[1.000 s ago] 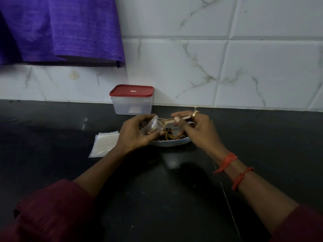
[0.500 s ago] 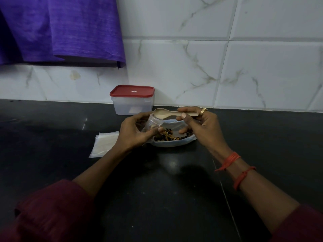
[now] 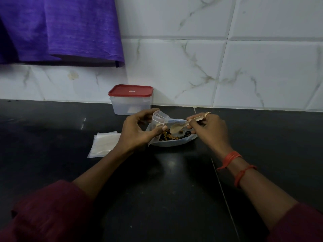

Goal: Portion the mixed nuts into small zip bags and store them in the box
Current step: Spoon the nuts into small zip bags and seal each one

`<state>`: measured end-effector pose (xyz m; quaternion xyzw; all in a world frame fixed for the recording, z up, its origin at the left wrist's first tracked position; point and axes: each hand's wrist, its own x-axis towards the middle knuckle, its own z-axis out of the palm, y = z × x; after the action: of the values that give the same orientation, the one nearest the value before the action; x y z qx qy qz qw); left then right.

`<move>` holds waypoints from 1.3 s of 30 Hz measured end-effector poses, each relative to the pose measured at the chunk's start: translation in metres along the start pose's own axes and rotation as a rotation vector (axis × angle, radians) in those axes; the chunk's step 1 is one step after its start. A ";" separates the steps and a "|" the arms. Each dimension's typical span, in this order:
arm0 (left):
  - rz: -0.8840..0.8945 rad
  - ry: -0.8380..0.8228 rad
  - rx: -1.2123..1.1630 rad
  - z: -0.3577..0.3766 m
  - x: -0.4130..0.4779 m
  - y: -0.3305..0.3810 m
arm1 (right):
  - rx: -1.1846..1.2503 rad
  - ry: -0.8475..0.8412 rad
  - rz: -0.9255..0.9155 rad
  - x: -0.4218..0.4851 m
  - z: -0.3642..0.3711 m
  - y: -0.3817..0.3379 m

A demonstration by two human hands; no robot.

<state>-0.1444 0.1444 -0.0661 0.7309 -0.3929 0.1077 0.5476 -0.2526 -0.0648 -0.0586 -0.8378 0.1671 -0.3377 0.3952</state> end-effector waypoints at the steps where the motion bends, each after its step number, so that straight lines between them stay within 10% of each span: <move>1: 0.005 -0.003 0.004 0.000 0.000 0.000 | -0.066 -0.012 -0.014 0.000 0.001 0.002; 10: 0.034 -0.024 0.019 0.006 -0.004 0.003 | -0.505 0.012 -0.237 -0.003 -0.001 0.008; 15: 0.132 0.005 0.120 0.011 -0.008 0.006 | -0.021 -0.154 -0.420 -0.017 0.007 -0.029; 39: -0.289 -0.369 -0.334 0.001 0.003 0.006 | 0.136 -0.024 -0.479 -0.008 -0.005 -0.019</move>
<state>-0.1466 0.1415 -0.0608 0.6862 -0.3901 -0.1725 0.5892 -0.2619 -0.0507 -0.0451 -0.8289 -0.0641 -0.4224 0.3611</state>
